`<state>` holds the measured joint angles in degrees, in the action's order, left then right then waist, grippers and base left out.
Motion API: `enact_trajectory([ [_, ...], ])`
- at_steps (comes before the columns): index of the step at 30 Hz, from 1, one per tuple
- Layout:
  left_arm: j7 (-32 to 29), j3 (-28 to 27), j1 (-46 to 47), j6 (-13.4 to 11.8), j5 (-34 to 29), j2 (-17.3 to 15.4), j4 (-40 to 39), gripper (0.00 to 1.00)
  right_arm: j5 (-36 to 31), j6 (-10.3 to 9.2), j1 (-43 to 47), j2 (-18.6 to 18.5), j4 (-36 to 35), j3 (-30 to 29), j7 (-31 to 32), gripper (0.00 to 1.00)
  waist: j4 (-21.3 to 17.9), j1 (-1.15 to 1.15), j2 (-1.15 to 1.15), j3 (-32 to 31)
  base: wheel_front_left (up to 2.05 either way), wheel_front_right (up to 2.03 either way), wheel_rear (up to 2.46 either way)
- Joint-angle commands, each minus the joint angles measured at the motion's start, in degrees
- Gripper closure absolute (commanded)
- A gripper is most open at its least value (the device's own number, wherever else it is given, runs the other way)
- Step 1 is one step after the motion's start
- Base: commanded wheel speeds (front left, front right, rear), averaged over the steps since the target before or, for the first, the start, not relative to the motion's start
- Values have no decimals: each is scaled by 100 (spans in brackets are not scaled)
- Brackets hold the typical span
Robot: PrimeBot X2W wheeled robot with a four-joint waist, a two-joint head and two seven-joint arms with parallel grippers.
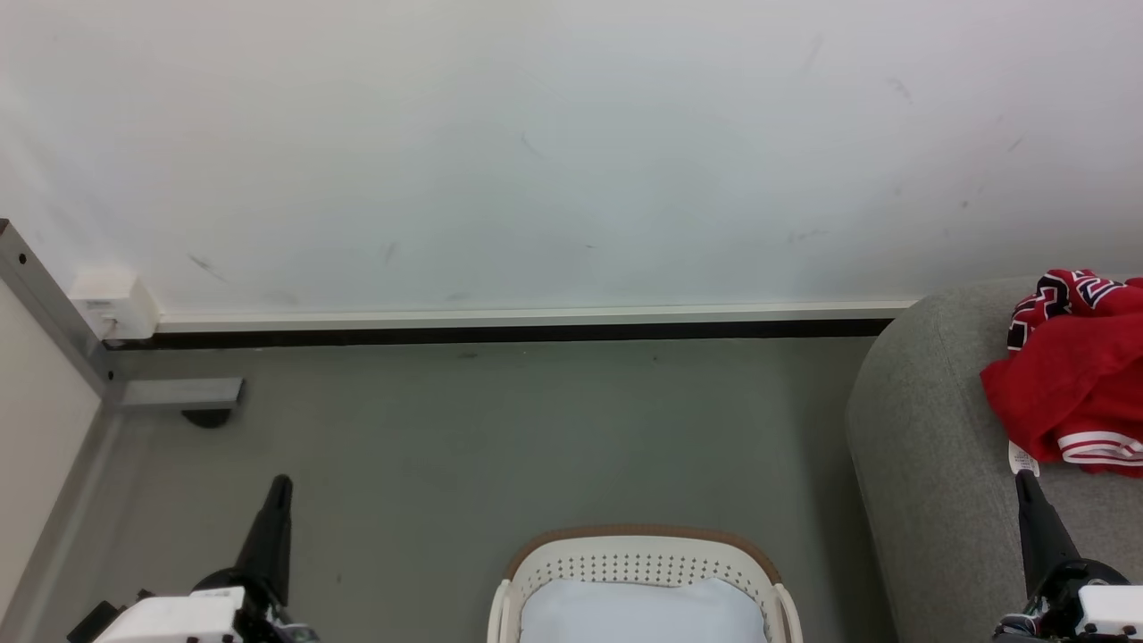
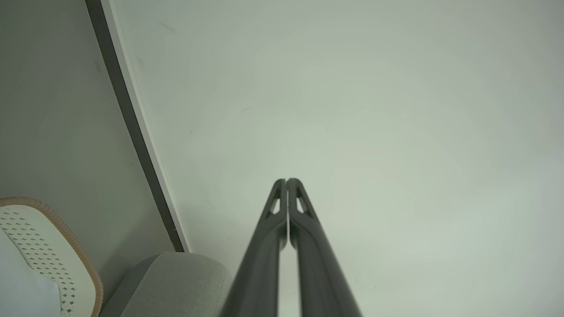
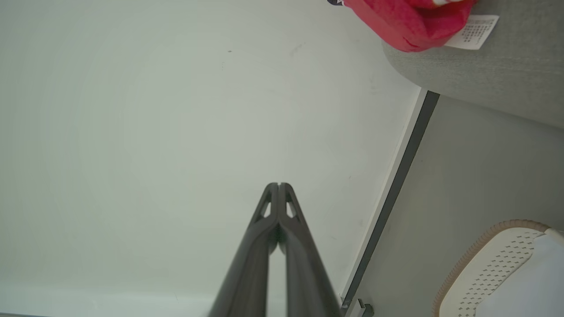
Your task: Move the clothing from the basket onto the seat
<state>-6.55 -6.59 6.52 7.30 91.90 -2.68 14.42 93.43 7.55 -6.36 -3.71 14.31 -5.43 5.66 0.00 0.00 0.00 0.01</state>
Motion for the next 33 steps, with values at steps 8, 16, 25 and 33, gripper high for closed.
enact_trajectory([
  [8, -30, -14, 45, 36, 79, -39, 7, 100, -12, -12, -44, 0, 12, -17, 15, 100, 0, 0, 0, 0, 0, 0, 0],
  [16, -30, -14, 45, 36, 80, -39, 7, 100, -19, -12, -44, 3, 11, -23, 18, 100, 0, 0, 0, 0, 0, 0, 0],
  [25, -30, -14, 45, 36, 80, -39, 7, 100, -25, -12, -45, 8, 12, -28, 25, 100, 0, 0, 0, 0, 0, 0, 0],
  [33, -29, -13, 45, 36, 80, -39, 7, 100, -29, -12, -45, 12, 12, -33, 31, 100, 0, 0, 0, 0, 0, 0, 0],
])
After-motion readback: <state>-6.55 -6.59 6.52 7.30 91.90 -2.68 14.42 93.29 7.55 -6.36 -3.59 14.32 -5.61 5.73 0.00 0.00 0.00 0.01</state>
